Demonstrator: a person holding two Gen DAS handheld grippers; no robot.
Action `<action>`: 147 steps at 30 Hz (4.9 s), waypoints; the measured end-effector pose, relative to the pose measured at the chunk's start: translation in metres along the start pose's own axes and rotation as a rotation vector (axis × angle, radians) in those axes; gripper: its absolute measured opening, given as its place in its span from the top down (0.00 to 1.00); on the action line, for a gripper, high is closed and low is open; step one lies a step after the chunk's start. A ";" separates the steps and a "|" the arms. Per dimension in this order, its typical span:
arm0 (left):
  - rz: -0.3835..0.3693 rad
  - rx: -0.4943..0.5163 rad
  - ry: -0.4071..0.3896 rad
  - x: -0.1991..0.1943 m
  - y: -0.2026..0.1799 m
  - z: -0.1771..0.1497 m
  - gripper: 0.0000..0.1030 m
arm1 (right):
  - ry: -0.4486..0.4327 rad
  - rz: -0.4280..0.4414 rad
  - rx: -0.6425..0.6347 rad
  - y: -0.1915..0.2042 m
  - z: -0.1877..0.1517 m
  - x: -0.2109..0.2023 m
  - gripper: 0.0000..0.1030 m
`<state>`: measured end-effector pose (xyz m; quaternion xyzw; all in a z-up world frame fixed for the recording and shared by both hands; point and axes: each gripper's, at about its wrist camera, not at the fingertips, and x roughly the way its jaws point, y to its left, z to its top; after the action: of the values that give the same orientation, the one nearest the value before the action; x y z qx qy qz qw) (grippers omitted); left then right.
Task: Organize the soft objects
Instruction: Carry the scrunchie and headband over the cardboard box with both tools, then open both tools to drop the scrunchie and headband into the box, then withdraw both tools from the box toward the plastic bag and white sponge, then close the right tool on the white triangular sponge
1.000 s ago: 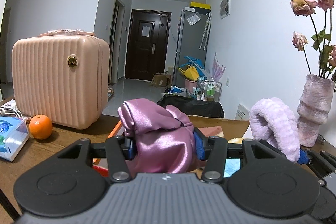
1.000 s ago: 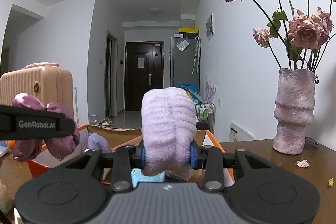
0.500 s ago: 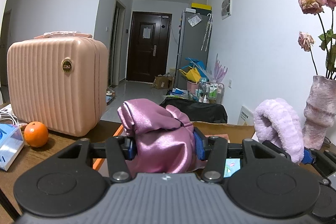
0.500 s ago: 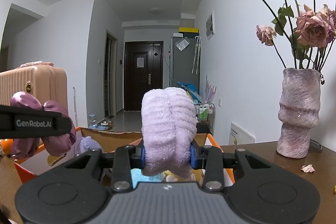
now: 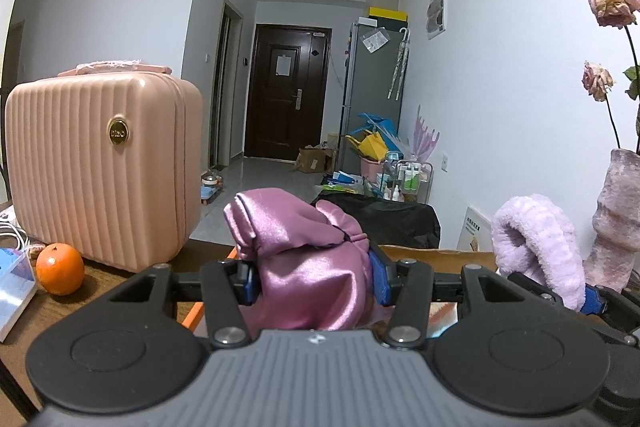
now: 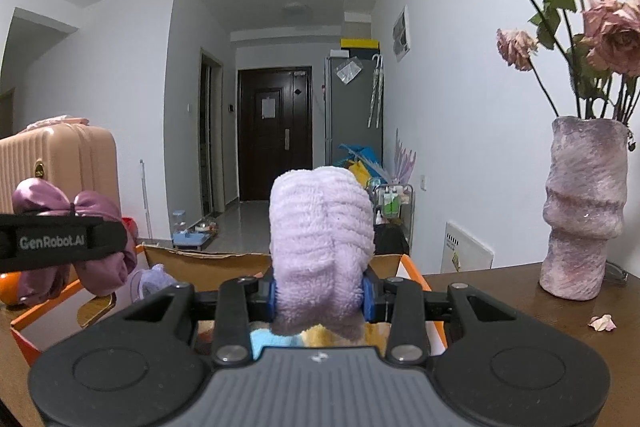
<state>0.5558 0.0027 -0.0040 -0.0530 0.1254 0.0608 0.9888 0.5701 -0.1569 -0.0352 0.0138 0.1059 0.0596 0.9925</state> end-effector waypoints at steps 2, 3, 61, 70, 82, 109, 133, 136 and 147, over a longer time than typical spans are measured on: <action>0.004 0.001 -0.003 0.004 0.000 0.001 0.50 | 0.019 0.003 -0.003 0.000 0.003 0.005 0.65; 0.006 0.002 -0.004 0.006 0.000 0.001 0.50 | 0.031 0.004 -0.003 -0.001 0.004 0.008 0.65; 0.118 0.035 0.005 0.007 0.008 0.000 0.00 | 0.060 -0.034 -0.009 -0.004 0.001 -0.004 0.00; 0.091 0.052 0.013 -0.033 0.015 0.002 0.00 | 0.058 -0.021 -0.020 0.005 -0.001 -0.040 0.00; 0.094 0.060 0.040 -0.085 0.040 -0.004 0.00 | 0.082 0.010 -0.017 0.020 -0.010 -0.090 0.00; 0.102 0.115 0.068 -0.177 0.106 -0.031 0.00 | 0.131 0.061 -0.026 0.078 -0.038 -0.167 0.00; 0.095 0.117 0.113 -0.176 0.176 -0.035 0.00 | 0.236 0.090 -0.069 0.142 -0.054 -0.150 0.00; 0.090 0.105 0.128 -0.172 0.182 -0.037 0.00 | 0.260 0.093 -0.062 0.145 -0.055 -0.144 0.00; 0.084 0.087 0.166 -0.158 0.184 -0.043 0.00 | 0.356 0.138 -0.079 0.161 -0.062 -0.115 0.22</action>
<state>0.3689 0.1622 -0.0219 -0.0093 0.2115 0.0920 0.9730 0.4270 -0.0099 -0.0650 -0.0289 0.2760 0.1333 0.9514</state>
